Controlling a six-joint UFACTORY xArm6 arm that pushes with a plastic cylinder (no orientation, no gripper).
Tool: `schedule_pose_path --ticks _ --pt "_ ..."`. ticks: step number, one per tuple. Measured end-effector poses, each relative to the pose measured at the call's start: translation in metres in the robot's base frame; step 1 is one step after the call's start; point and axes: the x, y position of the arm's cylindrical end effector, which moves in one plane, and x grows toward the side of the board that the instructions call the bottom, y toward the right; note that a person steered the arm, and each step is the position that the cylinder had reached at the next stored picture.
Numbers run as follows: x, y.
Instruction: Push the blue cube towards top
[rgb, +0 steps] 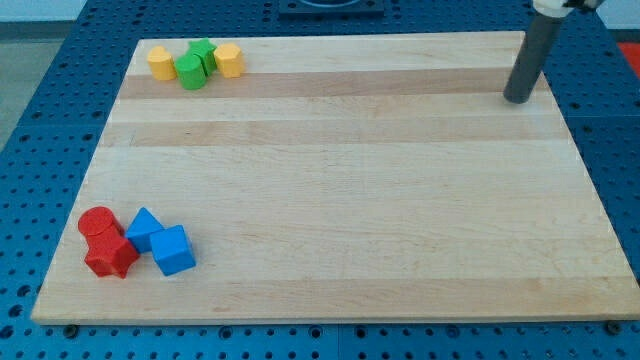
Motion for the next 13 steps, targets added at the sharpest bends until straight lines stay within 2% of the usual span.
schedule_pose_path --ticks 2,4,7,8,9,10,11,12,13 --pt "0.062 -0.171" --pt "0.055 -0.368" --pt "0.055 -0.409" --pt "0.061 -0.496" --pt "0.065 -0.539" --pt "0.064 -0.54" --pt "0.065 -0.505" --pt "0.065 -0.401" --pt "0.082 -0.303"
